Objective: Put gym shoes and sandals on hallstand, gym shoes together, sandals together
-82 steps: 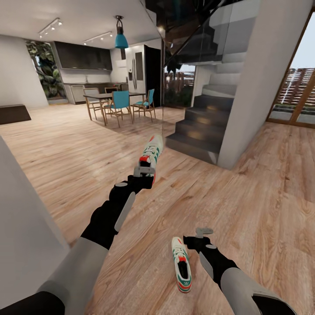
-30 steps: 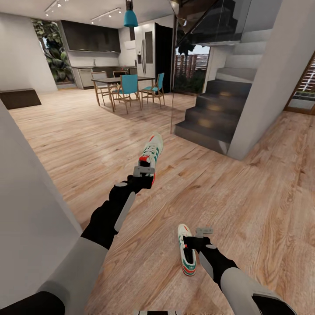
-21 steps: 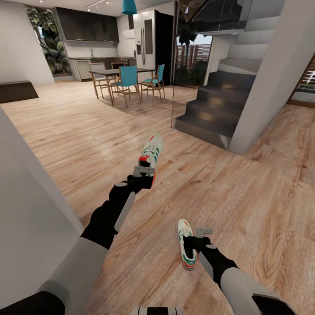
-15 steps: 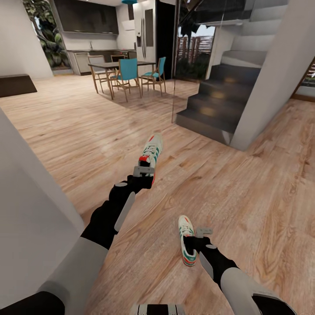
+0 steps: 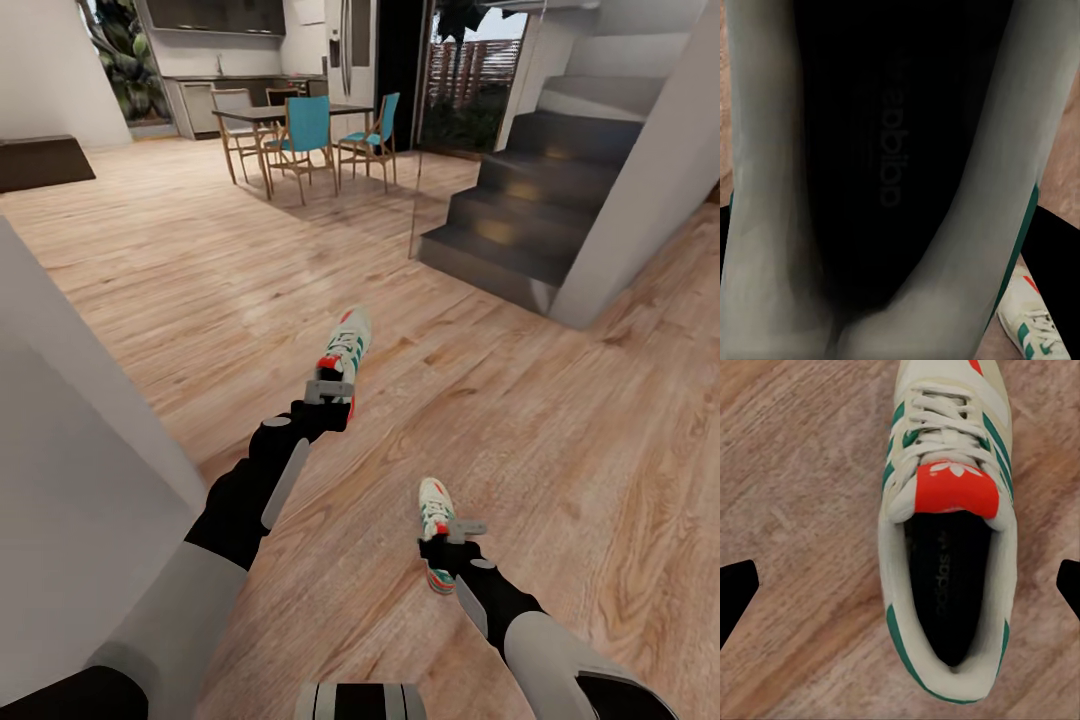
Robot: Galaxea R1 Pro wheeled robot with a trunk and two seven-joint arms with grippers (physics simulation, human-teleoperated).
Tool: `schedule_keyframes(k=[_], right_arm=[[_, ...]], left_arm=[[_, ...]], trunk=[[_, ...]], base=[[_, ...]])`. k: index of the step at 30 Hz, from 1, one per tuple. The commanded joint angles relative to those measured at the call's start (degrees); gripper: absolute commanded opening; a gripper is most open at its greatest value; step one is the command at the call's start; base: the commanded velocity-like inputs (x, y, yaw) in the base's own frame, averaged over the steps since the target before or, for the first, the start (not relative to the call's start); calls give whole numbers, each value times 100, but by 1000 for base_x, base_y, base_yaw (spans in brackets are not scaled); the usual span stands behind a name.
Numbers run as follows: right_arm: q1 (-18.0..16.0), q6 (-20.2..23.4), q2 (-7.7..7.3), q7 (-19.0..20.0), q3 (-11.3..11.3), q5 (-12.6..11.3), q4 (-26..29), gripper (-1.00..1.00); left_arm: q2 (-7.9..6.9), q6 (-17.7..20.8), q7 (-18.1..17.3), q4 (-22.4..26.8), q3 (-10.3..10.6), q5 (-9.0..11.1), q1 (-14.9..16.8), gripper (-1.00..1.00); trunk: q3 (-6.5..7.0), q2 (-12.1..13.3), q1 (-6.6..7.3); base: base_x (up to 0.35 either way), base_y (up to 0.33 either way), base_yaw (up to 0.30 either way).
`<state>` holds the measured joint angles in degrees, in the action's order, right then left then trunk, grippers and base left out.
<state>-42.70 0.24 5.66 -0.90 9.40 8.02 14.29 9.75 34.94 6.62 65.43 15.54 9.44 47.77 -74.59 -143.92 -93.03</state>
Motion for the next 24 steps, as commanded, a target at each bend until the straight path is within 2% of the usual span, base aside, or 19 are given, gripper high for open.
schedule_keyframes(k=[1, 10, 15, 24], right_arm=[[-2, 3, 5, -7, 44, 59, 3, 100], [-2, 3, 5, -5, 44, 19, 3, 100], [-2, 3, 5, -5, 44, 16, 3, 100], [-2, 3, 5, -5, 44, 35, 3, 100]], left_arm=[[-1, 22, 50, 5, 10, 58, 4, -100], [0, 22, 50, 5, 10, 58, 4, -100], [0, 22, 50, 5, 13, 65, 4, -100], [-2, 22, 50, 3, 17, 61, 4, -100]], trunk=[[-13, -2, 1], [-65, -3, -1], [-202, -10, -14], [-249, -10, -14]], base=[[0, 0, 139], [0, 0, 39], [0, 0, -142], [0, 0, -143]])
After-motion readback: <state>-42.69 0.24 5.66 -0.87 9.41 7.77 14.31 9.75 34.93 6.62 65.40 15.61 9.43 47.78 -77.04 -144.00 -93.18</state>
